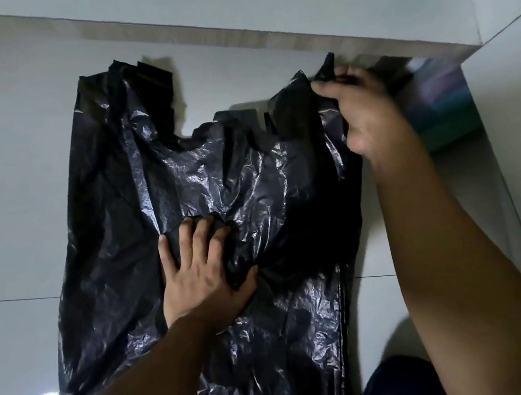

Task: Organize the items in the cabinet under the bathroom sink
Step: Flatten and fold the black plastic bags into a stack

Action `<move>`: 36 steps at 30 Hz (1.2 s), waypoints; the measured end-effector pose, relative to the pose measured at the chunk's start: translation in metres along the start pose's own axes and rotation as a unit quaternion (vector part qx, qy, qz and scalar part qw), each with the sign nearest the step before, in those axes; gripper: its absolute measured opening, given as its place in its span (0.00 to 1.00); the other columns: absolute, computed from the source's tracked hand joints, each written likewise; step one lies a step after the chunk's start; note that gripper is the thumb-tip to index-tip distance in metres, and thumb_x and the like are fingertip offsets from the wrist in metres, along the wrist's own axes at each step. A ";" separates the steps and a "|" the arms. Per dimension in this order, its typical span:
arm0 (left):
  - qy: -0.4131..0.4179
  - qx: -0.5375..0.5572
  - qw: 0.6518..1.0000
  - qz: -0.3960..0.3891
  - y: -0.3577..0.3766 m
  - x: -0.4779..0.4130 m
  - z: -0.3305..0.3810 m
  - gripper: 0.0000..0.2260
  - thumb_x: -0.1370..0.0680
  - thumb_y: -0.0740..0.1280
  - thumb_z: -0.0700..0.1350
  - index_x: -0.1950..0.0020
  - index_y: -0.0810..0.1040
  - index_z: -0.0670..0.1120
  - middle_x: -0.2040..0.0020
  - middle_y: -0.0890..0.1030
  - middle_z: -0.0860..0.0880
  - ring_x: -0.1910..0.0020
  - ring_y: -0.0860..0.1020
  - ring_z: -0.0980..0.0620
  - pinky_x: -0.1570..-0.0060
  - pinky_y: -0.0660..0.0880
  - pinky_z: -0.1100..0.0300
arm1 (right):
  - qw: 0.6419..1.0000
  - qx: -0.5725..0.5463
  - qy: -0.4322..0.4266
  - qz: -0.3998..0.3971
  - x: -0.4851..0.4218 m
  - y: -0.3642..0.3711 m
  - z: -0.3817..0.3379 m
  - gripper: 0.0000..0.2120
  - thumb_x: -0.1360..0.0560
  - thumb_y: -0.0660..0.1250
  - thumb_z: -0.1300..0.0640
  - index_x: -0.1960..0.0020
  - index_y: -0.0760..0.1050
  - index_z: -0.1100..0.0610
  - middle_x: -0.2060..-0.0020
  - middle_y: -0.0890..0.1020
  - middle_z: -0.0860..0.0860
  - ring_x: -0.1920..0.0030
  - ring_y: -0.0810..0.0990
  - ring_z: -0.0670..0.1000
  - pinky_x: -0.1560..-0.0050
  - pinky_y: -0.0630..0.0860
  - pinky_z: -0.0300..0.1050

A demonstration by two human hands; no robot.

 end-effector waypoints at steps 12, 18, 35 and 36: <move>0.000 0.015 1.000 -0.003 -0.003 -0.001 0.003 0.35 0.28 0.58 0.71 0.28 0.69 0.50 0.25 0.65 0.47 0.22 0.56 0.41 0.25 0.48 0.35 | 0.743 0.602 -0.273 0.105 0.018 0.016 -0.034 0.17 0.16 0.57 0.52 0.42 0.77 0.64 0.46 0.82 0.61 0.43 0.79 0.60 0.51 0.68 0.43; 0.000 0.018 1.000 0.000 -0.003 -0.001 0.002 0.35 0.28 0.58 0.71 0.29 0.69 0.49 0.25 0.66 0.47 0.22 0.56 0.41 0.25 0.49 0.34 | 0.846 0.493 -0.184 0.085 0.035 -0.002 0.048 0.20 0.24 0.69 0.44 0.38 0.77 0.55 0.45 0.82 0.54 0.43 0.80 0.57 0.44 0.77 0.49; -0.001 0.021 1.000 0.017 -0.002 -0.002 0.004 0.35 0.28 0.59 0.71 0.29 0.69 0.50 0.25 0.66 0.47 0.22 0.57 0.41 0.25 0.50 0.34 | 0.872 0.349 -0.269 0.213 0.016 -0.024 0.027 0.20 0.21 0.64 0.64 0.30 0.71 0.59 0.43 0.81 0.56 0.43 0.80 0.55 0.39 0.77 0.52; 0.000 0.025 0.999 0.021 -0.002 -0.002 0.003 0.35 0.28 0.60 0.71 0.29 0.69 0.50 0.25 0.66 0.47 0.22 0.58 0.41 0.25 0.50 0.34 | 0.845 0.350 -0.328 0.236 0.028 -0.022 0.026 0.19 0.22 0.63 0.64 0.31 0.72 0.60 0.42 0.79 0.58 0.42 0.79 0.58 0.39 0.76 0.55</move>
Point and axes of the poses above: each hand's wrist, its own x-axis away from the middle knuckle, its own y-axis out of the palm, z = x × y, the point moved 2 cm from there along -x, towards the middle knuckle
